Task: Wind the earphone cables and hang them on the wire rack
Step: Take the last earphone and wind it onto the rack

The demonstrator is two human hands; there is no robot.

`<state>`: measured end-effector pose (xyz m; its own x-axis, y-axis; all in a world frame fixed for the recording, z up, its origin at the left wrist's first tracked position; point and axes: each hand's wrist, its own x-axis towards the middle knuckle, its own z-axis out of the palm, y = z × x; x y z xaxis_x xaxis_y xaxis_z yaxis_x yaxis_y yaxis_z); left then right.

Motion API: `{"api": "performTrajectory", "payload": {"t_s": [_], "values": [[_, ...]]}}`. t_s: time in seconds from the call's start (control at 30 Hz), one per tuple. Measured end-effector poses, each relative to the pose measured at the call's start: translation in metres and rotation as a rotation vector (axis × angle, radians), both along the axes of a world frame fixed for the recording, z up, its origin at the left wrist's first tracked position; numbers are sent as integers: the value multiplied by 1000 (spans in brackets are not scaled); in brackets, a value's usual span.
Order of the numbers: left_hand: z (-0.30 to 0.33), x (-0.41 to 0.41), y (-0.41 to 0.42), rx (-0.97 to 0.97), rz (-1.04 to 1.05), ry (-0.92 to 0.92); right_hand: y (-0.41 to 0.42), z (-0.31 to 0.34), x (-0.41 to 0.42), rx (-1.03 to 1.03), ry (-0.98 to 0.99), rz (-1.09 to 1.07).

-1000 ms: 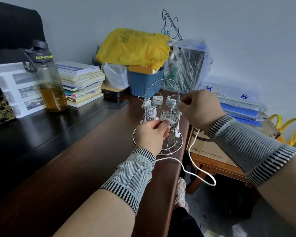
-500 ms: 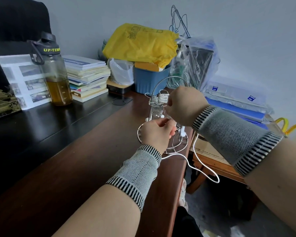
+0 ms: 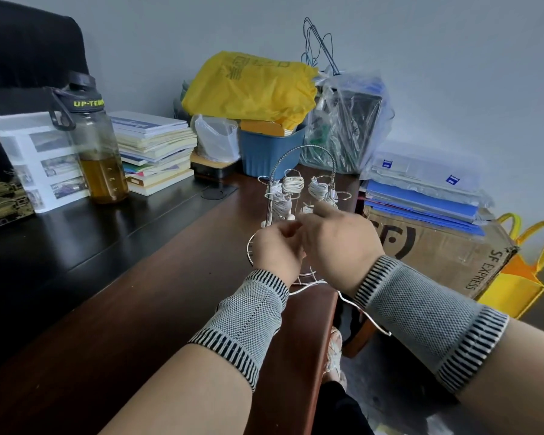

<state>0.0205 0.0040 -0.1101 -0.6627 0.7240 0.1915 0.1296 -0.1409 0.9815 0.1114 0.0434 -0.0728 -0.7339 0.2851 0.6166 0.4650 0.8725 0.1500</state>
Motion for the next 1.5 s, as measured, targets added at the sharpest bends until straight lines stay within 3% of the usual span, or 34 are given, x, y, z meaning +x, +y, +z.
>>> {"api": "performTrajectory", "payload": {"t_s": [0.17,0.37,0.5,0.73,1.03,1.1,1.2,1.23,1.3,1.43,1.5], "values": [[-2,2,1,21,4,-73,16,-12,22,-356,277,54],[4,6,-1,40,16,-186,27,-10,33,-558,269,-100],[5,6,-1,48,32,-159,24,-7,36,-672,311,-1],[6,7,-4,19,53,-123,27,0,39,-1159,544,183],[14,5,-12,-122,69,-31,32,-11,40,-1198,589,196],[16,-3,-16,-224,108,151,32,-11,36,-1204,589,208],[25,-8,-22,-448,215,629,31,-10,35,-1251,622,236],[29,-7,-25,-460,233,674,31,-11,34,-1255,627,242],[39,-2,-29,-425,194,598,30,-13,33,-1255,624,249],[59,26,-33,-362,-85,182,31,-16,31,-1253,637,242],[60,33,-34,-398,-142,279,32,-15,31,-1232,629,230]]}}
